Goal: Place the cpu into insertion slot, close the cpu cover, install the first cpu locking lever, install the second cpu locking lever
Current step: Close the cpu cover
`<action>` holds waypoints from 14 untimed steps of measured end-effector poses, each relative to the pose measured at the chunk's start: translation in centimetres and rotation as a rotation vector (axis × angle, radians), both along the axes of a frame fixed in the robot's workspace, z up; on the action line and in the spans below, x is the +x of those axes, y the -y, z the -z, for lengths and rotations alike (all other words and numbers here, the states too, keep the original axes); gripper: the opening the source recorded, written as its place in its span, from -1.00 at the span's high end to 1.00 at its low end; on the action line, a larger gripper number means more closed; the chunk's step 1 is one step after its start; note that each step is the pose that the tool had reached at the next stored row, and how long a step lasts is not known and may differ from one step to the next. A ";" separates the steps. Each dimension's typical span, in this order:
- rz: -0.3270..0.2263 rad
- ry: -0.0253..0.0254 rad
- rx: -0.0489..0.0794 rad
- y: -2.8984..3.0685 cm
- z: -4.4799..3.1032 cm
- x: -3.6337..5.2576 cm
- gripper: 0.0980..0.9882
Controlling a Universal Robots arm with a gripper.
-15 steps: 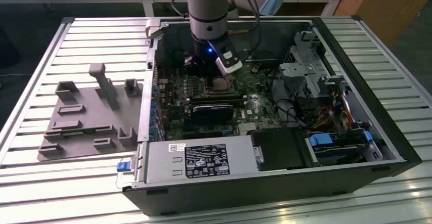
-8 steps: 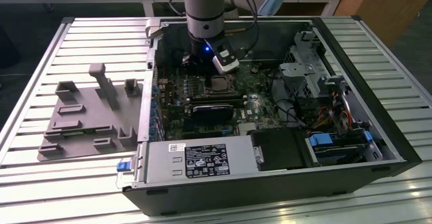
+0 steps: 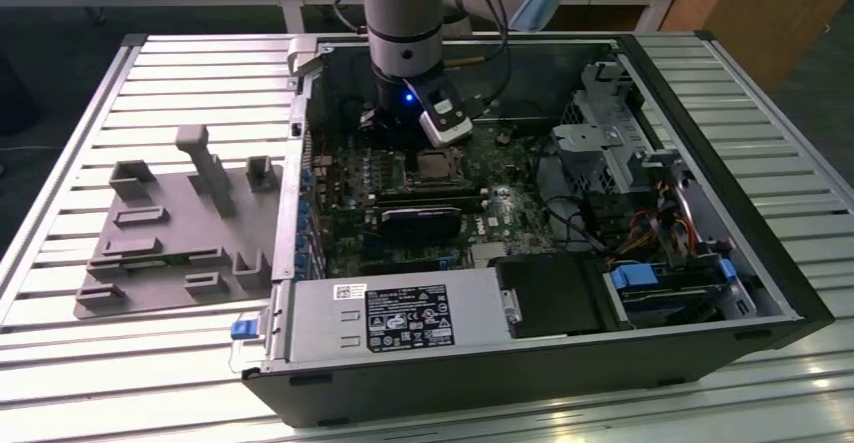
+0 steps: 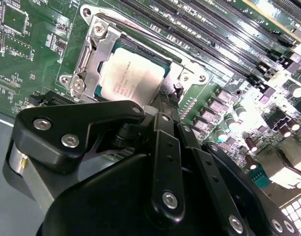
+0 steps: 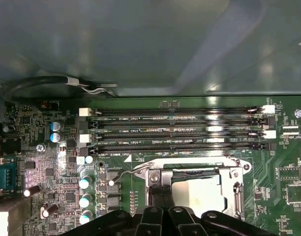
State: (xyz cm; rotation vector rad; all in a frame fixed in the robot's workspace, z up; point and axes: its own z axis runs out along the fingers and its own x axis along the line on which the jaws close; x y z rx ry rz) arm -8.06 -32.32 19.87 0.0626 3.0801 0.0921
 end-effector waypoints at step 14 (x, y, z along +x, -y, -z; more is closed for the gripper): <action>0.000 0.0002 -0.004 -0.01 0.03 0.42 0.99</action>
